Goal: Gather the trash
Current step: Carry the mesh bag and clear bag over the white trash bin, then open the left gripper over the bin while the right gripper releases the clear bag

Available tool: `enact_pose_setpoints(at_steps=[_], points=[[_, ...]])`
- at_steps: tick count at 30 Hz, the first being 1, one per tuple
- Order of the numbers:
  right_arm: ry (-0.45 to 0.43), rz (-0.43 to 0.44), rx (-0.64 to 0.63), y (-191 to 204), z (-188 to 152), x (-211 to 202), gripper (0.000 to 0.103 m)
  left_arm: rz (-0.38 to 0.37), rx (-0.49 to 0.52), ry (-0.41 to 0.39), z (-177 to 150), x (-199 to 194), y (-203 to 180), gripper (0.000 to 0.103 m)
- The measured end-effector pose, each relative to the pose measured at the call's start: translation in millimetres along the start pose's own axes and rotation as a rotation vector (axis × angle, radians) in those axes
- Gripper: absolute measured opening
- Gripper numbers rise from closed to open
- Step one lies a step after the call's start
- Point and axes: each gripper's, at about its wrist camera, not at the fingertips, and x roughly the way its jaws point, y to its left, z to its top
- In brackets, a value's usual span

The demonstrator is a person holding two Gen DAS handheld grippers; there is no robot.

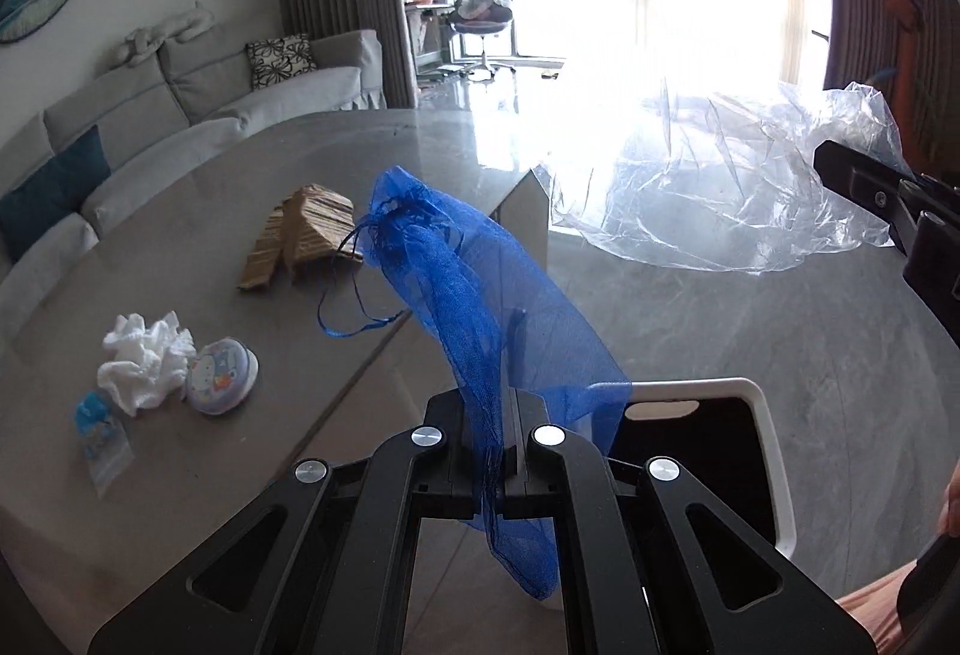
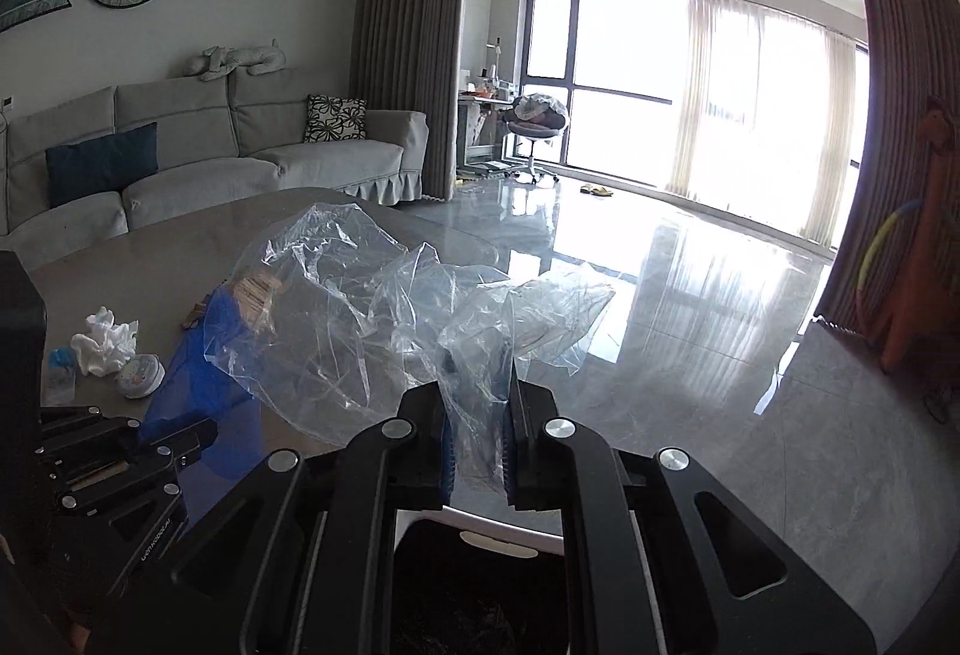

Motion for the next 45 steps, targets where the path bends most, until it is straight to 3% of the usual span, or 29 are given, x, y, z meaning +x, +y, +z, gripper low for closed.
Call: enact_pose_setpoints(at_steps=[8,15,26,31,33,34,35,37,45], points=[[0.022,-0.078,0.006,-25.5,-26.1,-1.2,0.013,-0.102,0.107,0.022,-8.8,16.1,-54.4,0.004],[0.06,-0.112,0.007,-39.6,-34.4,9.9,0.013,-0.185,0.148,0.102,-17.6,45.2,-84.1,0.004],[0.101,-0.132,-0.009,-51.9,-46.9,20.0,0.013,-0.249,0.204,0.187,-34.9,72.4,-111.4,0.004],[0.108,-0.141,0.007,-59.5,-46.1,19.8,0.013,-0.243,0.241,0.231,-48.1,90.3,-121.4,0.004],[0.108,-0.143,0.011,-60.7,-46.0,19.5,0.013,-0.24,0.255,0.266,-51.0,99.3,-125.2,0.013],[0.109,-0.144,0.013,-60.5,-45.5,20.3,0.013,-0.236,0.262,0.293,-52.3,104.9,-127.5,0.035],[0.11,-0.144,0.016,-61.4,-46.2,20.6,0.013,-0.226,0.267,0.31,-53.9,108.9,-129.7,0.068],[0.112,-0.146,0.018,-60.8,-46.1,21.5,0.013,-0.201,0.267,0.287,-54.8,109.3,-128.3,0.09],[0.119,-0.141,0.018,-56.8,-45.2,22.1,0.013,-0.201,0.265,0.267,-48.1,100.6,-121.5,0.096]])
